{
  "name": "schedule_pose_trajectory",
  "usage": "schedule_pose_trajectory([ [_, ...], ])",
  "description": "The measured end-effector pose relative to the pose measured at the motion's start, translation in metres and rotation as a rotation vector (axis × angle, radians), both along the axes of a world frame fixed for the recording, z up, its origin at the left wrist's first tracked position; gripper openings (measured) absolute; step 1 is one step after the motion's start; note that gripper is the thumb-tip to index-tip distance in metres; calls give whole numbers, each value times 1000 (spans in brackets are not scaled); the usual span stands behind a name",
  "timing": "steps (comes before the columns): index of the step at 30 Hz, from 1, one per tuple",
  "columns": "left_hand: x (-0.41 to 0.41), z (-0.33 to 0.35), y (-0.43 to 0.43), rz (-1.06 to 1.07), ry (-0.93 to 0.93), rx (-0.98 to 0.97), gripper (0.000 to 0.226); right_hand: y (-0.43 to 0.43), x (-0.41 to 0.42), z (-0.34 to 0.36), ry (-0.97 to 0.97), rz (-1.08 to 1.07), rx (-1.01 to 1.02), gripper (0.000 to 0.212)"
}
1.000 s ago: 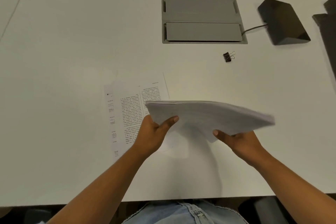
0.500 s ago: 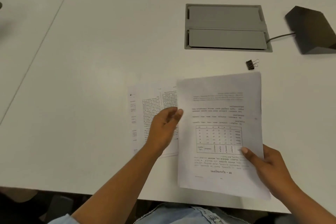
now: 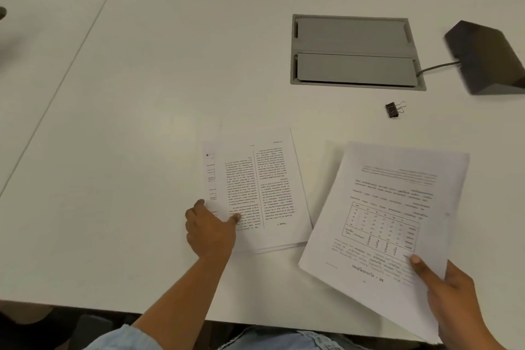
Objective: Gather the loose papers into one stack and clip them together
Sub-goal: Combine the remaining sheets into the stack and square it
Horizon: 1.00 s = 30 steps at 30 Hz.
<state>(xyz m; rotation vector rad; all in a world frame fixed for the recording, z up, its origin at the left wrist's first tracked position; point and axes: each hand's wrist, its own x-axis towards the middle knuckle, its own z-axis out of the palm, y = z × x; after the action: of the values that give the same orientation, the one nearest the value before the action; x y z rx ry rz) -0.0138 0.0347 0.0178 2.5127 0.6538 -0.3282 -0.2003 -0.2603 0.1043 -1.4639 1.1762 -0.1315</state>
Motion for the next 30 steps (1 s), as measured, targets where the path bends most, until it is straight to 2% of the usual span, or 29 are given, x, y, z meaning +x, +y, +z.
schedule_pose_trajectory([
  [2, 3, 1, 1, 19, -12, -56, 97, 1, 0, 0, -7, 14, 2, 17],
  [4, 6, 4, 0, 66, -13, -149, 95, 1, -2, -1, -7, 15, -11, 35],
  [5, 7, 5, -1, 87, -1, -198, 90, 2, -2, -1, -1, 9, -21, 36],
  [7, 7, 7, -2, 99, 26, -284, 72, 1, -3, -4, 1, -13, -37, 35],
  [11, 1, 6, -4, 112, -16, -534, 19, -2, -6, -9, 41, -27, -30, 38],
  [12, -1, 7, -5, 109, -31, -569, 13, -2, -6, -10, 53, -25, -37, 37],
  [18, -8, 11, -7, 120, -62, -650, 22, -8, -5, -12, 51, -38, -46, 36],
  [30, -5, 41, 27, 166, -69, -703, 16, -27, -7, -14, 62, -57, -50, 35],
])
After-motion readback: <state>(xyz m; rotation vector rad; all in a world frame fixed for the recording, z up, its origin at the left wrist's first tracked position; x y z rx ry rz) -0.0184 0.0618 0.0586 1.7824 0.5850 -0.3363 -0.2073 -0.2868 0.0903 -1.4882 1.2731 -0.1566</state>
